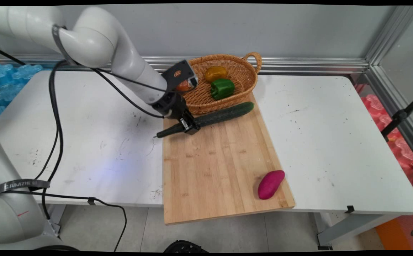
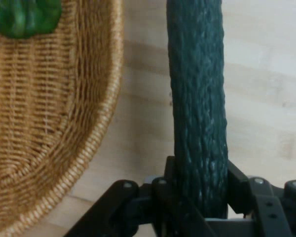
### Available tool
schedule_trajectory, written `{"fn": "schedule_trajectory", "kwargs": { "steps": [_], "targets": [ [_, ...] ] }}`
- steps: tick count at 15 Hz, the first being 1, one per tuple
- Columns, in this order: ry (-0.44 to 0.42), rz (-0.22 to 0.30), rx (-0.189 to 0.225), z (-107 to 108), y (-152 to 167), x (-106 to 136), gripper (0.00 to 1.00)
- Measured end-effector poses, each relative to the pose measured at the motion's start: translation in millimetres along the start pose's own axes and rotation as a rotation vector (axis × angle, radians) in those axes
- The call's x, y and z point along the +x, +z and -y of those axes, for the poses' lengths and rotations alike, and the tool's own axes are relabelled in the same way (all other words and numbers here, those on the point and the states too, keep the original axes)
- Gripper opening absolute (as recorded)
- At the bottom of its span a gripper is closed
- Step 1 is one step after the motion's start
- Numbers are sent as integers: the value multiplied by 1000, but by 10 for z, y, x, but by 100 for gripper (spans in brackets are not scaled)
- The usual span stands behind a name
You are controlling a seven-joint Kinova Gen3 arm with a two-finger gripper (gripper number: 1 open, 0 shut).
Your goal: Place the picked object in the vegetable basket
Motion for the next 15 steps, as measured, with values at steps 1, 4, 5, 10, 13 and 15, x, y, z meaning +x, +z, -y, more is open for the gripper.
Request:
{"fn": "schedule_trajectory", "kwargs": {
  "steps": [1, 4, 5, 10, 13, 15],
  "targets": [
    [7, -6, -1, -14, -89, 35, 0],
    [20, -20, 5, -23, -366, 115, 0],
    [23, -22, 8, -20, -428, 135, 0],
    [34, -35, 37, 63, -881, 305, 0],
    [34, -51, 66, 182, -1081, 423, 0],
    [36, -66, 89, 282, -1177, 516, 0]
  ]
}}
